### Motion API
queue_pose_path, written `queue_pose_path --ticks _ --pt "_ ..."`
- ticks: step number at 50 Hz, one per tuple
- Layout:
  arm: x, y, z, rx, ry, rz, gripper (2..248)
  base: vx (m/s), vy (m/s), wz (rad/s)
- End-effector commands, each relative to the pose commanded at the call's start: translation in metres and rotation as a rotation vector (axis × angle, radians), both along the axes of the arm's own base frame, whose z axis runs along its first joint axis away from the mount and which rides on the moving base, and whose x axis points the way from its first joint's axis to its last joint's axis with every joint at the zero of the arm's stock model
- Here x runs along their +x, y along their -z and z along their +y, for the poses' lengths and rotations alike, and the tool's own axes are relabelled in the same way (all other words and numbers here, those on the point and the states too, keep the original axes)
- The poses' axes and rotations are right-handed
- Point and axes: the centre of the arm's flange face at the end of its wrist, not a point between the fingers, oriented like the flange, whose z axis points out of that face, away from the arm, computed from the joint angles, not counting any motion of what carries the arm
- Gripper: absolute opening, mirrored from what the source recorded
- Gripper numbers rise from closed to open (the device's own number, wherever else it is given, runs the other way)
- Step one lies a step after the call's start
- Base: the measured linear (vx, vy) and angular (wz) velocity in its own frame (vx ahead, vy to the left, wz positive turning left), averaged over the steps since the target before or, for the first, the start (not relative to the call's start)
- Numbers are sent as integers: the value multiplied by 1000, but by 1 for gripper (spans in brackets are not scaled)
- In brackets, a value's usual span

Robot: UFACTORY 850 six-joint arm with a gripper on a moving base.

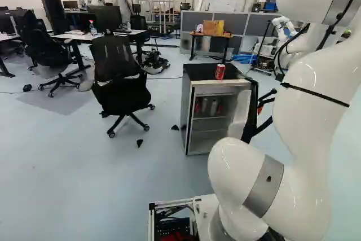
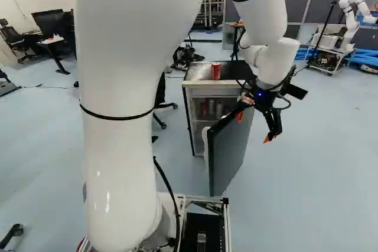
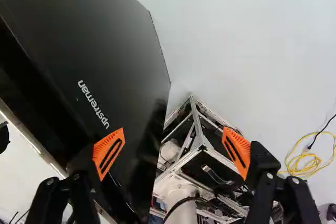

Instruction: Grab a drink from the fridge

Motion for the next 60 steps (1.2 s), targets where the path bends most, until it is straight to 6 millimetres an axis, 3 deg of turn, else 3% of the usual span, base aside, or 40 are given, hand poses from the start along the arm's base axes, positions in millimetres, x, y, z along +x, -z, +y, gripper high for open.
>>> queue_pose_path --ticks 60 --pt "19 5 121 3 -207 7 247 0 0 0"
